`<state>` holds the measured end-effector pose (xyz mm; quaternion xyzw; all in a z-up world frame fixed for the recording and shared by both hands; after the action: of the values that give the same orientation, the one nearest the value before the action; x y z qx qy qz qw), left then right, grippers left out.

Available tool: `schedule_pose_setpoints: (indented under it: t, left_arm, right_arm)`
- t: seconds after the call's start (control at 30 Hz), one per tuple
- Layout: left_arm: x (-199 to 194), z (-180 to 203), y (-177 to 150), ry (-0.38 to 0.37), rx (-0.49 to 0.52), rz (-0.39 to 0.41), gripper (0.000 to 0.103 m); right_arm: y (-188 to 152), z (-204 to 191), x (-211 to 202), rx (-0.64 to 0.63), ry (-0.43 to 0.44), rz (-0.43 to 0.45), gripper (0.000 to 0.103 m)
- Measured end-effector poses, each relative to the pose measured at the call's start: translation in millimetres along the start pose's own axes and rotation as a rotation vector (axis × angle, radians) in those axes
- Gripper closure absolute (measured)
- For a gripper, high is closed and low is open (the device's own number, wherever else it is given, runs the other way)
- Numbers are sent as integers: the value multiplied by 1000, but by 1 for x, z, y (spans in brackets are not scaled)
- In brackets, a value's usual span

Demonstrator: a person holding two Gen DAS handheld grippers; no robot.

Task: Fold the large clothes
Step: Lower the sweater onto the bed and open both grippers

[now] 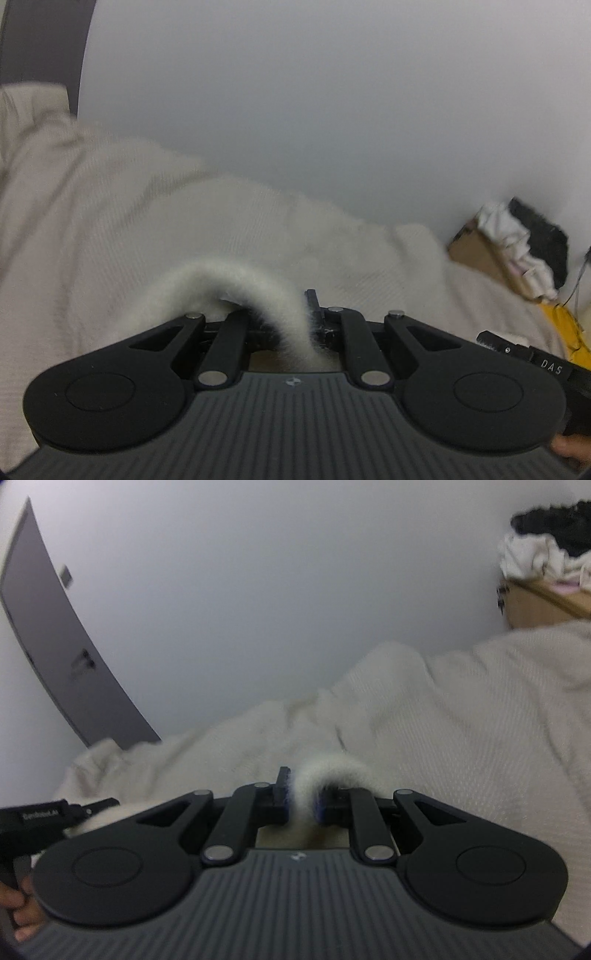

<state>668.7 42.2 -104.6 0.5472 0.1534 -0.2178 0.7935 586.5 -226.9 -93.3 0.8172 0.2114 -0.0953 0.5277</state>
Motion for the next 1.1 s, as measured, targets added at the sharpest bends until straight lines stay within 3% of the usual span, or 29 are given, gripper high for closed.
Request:
schedule_pose_setpoints:
  t: [0.17,0.4,0.47,0.53,0.6,0.67,0.7,0.77,0.93,1.1]
  left_arm:
    - [47,-13,-31,30,11,-81,90]
    - [52,-27,-46,50,16,-93,89]
    - [43,-23,-46,40,24,-98,85]
    - [31,-15,-47,18,23,-110,72]
    - [21,-12,-45,-2,28,-94,48]
    - [8,-10,-42,0,50,-67,39]
    - [0,-6,-41,-3,64,-61,39]
    - [-16,-1,-40,-5,97,-46,39]
    - [-70,19,-43,-13,160,-11,39]
    - [-141,41,-49,-37,194,39,39]
  right_arm:
    - [-39,31,35,18,-33,-93,87]
    - [-54,37,45,57,-34,-122,86]
    - [-56,33,43,29,-35,-129,85]
    - [-58,31,43,4,-37,-140,82]
    - [-56,27,41,-12,-32,-147,70]
    - [-54,22,34,-15,-28,-138,58]
    - [-54,20,31,-15,-21,-133,49]
    - [-52,12,20,-28,-19,-114,41]
    - [-49,-5,-15,-50,-4,-83,41]
    - [-44,-27,-75,-100,21,-30,41]
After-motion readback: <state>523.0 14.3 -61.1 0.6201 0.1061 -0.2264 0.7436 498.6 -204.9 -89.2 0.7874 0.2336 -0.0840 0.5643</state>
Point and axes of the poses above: each gripper's, at about its wrist camera, not at the fingertips, and x roughly the way its jaws point, z to its right, y to its top, the point moved 10 cm from there along x, roughly the way its jaws point, and after that the axes turned 9 degrees about z, right-handed, at the moved point
